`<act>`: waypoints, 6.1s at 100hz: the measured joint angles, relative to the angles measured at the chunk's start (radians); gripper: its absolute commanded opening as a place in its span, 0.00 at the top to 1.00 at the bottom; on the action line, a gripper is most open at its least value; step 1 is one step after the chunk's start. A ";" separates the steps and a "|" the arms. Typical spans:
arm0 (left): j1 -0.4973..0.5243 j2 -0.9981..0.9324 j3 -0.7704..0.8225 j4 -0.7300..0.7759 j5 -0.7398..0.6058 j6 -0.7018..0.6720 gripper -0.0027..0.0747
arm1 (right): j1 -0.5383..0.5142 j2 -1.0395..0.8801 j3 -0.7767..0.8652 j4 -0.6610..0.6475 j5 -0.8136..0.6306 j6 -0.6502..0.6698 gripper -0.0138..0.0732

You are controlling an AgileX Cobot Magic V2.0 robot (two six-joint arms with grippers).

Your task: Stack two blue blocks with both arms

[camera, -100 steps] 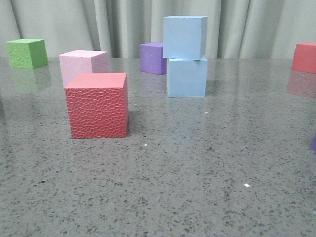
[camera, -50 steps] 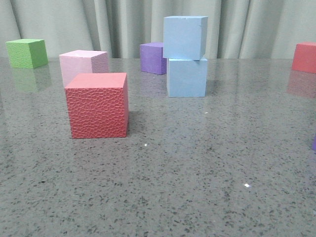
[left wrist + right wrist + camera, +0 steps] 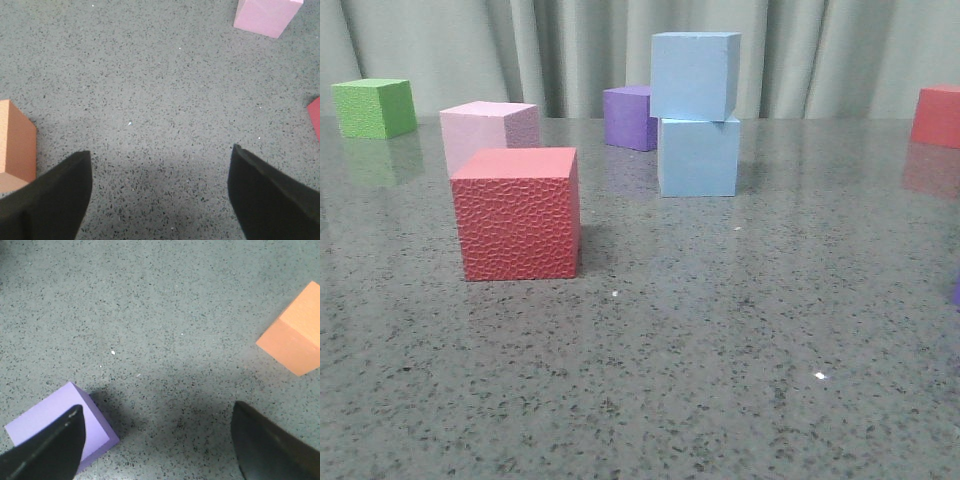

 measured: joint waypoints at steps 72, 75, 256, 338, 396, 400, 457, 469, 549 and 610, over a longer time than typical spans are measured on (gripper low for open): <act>0.000 0.000 0.000 0.000 -0.014 0.000 0.99 | 0.000 0.000 0.000 0.002 0.002 0.000 0.98; 0.000 0.000 0.000 0.000 -0.014 0.000 0.99 | 0.000 0.000 0.000 0.002 0.002 0.000 0.98; 0.122 -0.604 0.690 -0.058 -0.631 0.114 0.99 | 0.000 0.000 0.000 0.002 0.002 0.000 0.98; 0.123 -0.659 0.753 -0.064 -0.725 0.128 0.99 | 0.000 0.000 0.000 0.002 0.002 0.000 0.98; 0.123 -0.659 0.753 -0.064 -0.725 0.128 0.99 | 0.000 0.000 0.000 0.002 0.002 0.000 0.98; 0.123 -0.659 0.753 -0.064 -0.725 0.128 0.99 | 0.000 0.000 0.000 0.002 0.002 0.000 0.98; 0.123 -0.659 0.753 -0.064 -0.725 0.128 0.99 | 0.000 -0.081 0.045 0.002 -0.049 0.000 0.98; 0.123 -0.659 0.753 -0.064 -0.725 0.128 0.99 | 0.000 -0.160 0.126 0.002 -0.156 0.000 0.98; 0.123 -0.659 0.753 -0.064 -0.725 0.128 0.99 | -0.047 -0.778 0.670 0.122 -0.526 -0.213 0.98; 0.123 -0.659 0.753 -0.064 -0.730 0.128 0.99 | -0.071 -0.787 0.889 0.164 -0.848 -0.234 0.98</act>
